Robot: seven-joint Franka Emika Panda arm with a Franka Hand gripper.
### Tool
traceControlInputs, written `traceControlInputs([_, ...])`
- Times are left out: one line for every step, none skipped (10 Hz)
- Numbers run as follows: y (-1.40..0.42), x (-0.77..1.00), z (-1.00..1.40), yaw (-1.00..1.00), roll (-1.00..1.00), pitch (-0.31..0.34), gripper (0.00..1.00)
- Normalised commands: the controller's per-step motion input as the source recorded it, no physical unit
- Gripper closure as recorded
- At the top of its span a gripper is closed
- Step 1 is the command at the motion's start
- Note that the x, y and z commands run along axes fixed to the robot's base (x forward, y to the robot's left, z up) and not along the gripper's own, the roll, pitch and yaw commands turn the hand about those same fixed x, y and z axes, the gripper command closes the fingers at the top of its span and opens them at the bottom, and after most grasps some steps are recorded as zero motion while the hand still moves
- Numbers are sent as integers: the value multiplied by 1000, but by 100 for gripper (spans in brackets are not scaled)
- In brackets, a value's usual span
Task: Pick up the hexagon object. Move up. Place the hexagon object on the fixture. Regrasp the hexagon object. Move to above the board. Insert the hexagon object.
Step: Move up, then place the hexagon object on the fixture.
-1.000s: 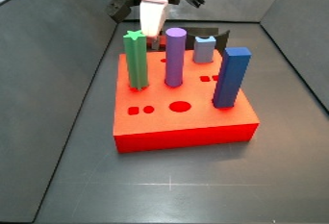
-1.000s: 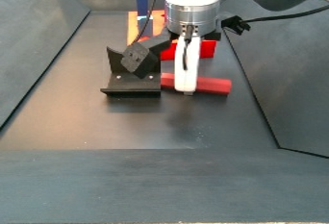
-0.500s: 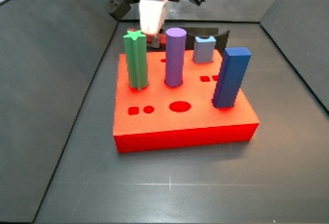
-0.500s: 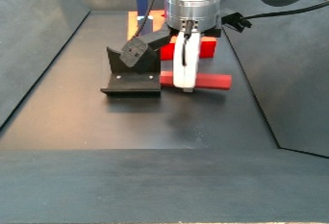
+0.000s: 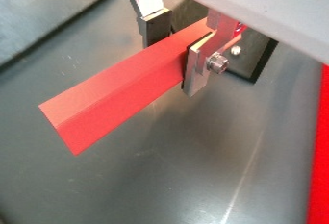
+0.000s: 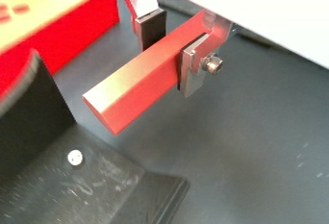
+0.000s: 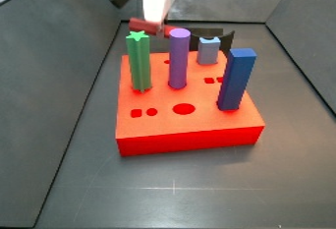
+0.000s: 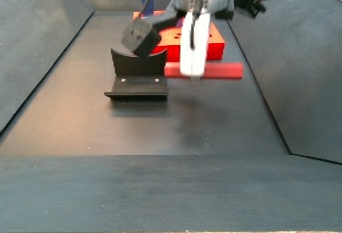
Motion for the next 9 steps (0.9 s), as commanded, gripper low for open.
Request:
traceControlInputs([4, -32, 256, -8, 45, 51, 100])
traceControlInputs([0, 0, 1000, 0, 0, 0, 100])
traceControlInputs([0, 4, 1000, -3, 12, 22, 100])
traceControlInputs([3, -1, 1000, -3, 19, 29, 100])
traceControlInputs([3, -8, 1000, -10, 38, 40, 100])
traceControlInputs([5, -11, 1000, -13, 53, 48, 100])
traceControlInputs([6, -19, 1000, -12, 70, 61, 100])
traceControlInputs([5, -20, 1000, -4, 83, 67, 100])
traceControlInputs([3, -17, 886, 2, 89, 74, 100])
